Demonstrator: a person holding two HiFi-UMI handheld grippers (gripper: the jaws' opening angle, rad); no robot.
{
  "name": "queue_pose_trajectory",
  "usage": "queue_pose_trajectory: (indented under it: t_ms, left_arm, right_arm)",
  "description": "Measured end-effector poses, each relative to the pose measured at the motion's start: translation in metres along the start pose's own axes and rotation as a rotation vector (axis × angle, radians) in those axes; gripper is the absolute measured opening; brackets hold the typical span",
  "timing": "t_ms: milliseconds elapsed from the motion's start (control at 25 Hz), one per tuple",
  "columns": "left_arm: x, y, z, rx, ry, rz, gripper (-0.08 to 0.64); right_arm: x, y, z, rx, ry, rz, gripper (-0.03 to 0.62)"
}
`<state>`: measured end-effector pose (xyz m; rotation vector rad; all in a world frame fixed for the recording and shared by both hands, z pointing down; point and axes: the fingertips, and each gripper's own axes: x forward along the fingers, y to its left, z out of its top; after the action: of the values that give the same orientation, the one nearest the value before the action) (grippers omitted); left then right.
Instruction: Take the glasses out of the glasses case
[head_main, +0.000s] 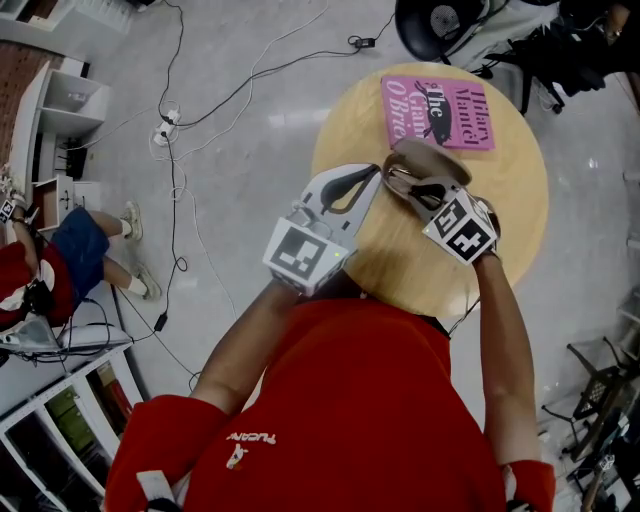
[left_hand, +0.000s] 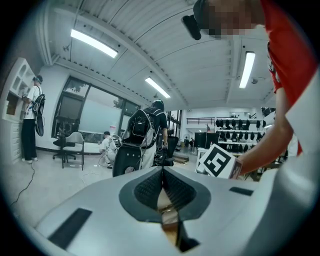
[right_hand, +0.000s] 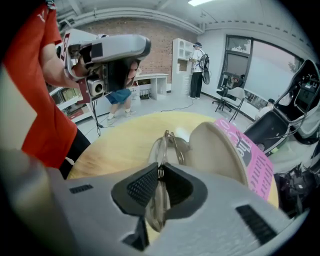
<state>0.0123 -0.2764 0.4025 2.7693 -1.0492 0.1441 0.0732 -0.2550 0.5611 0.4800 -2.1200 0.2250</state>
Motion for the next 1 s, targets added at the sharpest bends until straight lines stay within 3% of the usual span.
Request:
queue_pose_trajectory:
  t_ms: [360, 720, 1000]
  left_arm:
    - [-0.008, -0.007, 0.007, 0.016, -0.014, -0.004, 0.011]
    - [-0.017, -0.024, 0.024, 0.034, -0.049, -0.027, 0.011]
    - [-0.023, -0.04, 0.038, 0.037, -0.075, -0.053, 0.011]
  right_arm:
    - [-0.034, -0.012, 0.02, 0.014, -0.099, -0.147, 0.038]
    - [-0.101, -0.001, 0.061, 0.175, -0.372, -0.244, 0.038]
    - [-0.156, 0.014, 0.088, 0.338, -0.62, -0.262, 0.038]
